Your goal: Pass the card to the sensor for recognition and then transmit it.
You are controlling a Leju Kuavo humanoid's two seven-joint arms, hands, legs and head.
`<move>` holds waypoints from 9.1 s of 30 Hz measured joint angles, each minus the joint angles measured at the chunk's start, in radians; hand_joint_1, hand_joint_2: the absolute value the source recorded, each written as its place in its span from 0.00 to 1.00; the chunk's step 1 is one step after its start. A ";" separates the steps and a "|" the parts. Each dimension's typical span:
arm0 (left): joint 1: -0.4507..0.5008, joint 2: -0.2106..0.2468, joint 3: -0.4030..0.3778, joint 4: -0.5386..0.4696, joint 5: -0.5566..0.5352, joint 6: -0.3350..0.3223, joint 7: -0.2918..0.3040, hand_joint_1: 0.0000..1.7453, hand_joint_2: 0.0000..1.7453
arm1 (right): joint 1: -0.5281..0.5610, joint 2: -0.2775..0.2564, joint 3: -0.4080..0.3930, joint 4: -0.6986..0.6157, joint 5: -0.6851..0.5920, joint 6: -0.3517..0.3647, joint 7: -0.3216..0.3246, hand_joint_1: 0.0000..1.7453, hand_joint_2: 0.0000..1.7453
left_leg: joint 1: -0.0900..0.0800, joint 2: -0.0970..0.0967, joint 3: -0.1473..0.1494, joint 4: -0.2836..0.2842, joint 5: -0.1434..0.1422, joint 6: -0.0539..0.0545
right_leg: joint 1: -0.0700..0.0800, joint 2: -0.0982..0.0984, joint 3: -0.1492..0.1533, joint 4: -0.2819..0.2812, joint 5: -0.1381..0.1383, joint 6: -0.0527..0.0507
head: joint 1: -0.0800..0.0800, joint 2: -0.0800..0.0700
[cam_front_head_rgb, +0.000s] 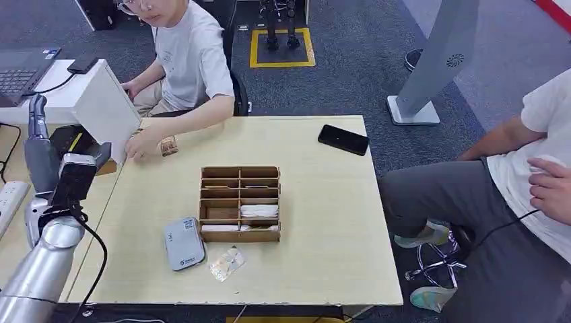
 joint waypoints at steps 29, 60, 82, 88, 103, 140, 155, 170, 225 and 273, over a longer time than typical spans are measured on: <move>0.074 0.218 -0.476 -0.296 -0.487 0.038 0.116 0.00 1.00 | -0.001 -0.009 -0.035 0.000 0.014 0.048 0.002 0.00 0.00 | -0.001 0.000 0.000 0.000 -0.001 0.001 | 0.000 0.000 0.000 0.000 0.000 0.000 | -0.001 0.000; 0.064 0.161 -0.502 -0.149 -0.568 0.090 0.230 0.00 1.00 | -0.004 -0.009 -0.053 0.000 0.030 0.032 0.010 0.00 0.00 | -0.001 0.000 0.000 0.000 -0.001 0.001 | 0.000 0.000 0.000 0.000 0.000 0.000 | -0.001 0.000; 0.064 0.132 -0.502 -0.128 -0.566 0.088 0.231 0.00 1.00 | -0.007 -0.009 -0.058 0.000 0.038 0.030 0.012 0.00 0.00 | -0.001 0.000 0.000 0.000 -0.001 0.001 | 0.000 0.000 0.000 0.000 0.000 0.000 | -0.001 0.000; 0.064 0.128 -0.503 -0.126 -0.552 0.088 0.226 0.00 1.00 | -0.007 -0.009 -0.059 0.000 0.045 0.030 0.013 0.00 0.00 | -0.001 0.000 0.000 0.000 -0.001 0.001 | 0.000 0.000 0.000 0.000 0.000 0.000 | -0.001 0.000; 0.063 0.109 -0.529 -0.121 -0.533 0.077 0.201 0.00 1.00 | -0.019 -0.008 -0.060 0.000 0.063 0.030 0.021 0.00 0.00 | -0.001 0.000 0.000 0.000 -0.001 0.001 | 0.000 0.000 0.000 0.000 0.000 0.000 | -0.001 0.000; 0.025 0.025 -0.556 -0.031 -0.485 0.027 0.240 0.00 1.00 | -0.031 -0.003 -0.087 0.000 0.105 0.015 0.031 0.00 0.00 | -0.001 0.000 0.000 0.000 -0.001 0.001 | 0.000 0.000 0.000 0.000 0.000 0.000 | -0.001 0.000; 0.006 -0.010 -0.556 0.012 -0.474 0.014 0.252 0.00 1.00 | -0.035 0.002 -0.095 0.000 0.119 0.014 0.038 0.00 0.00 | -0.001 0.000 0.000 0.000 -0.001 0.001 | 0.000 0.000 0.000 0.000 0.000 0.000 | -0.001 0.000; -0.001 -0.038 -0.555 0.032 -0.463 0.014 0.255 0.00 1.00 | -0.037 0.006 -0.108 0.000 0.121 0.013 0.041 0.00 0.00 | -0.001 0.000 0.000 0.000 -0.001 0.001 | 0.000 0.000 0.000 0.000 0.000 0.000 | -0.001 0.000; -0.027 -0.088 -0.539 0.178 -0.491 0.035 0.297 0.00 1.00 | -0.041 0.013 -0.132 0.000 0.127 -0.004 0.052 0.00 0.00 | -0.001 0.000 0.000 0.000 0.000 0.001 | 0.000 0.000 0.000 0.000 0.000 0.001 | -0.001 0.000; -0.046 -0.127 -0.532 0.209 -0.476 0.015 0.287 0.00 1.00 | -0.049 0.027 -0.132 0.000 0.127 -0.020 0.058 0.00 0.00 | -0.001 0.000 0.000 0.000 0.000 0.001 | 0.000 0.000 0.000 0.000 0.000 0.001 | -0.001 0.000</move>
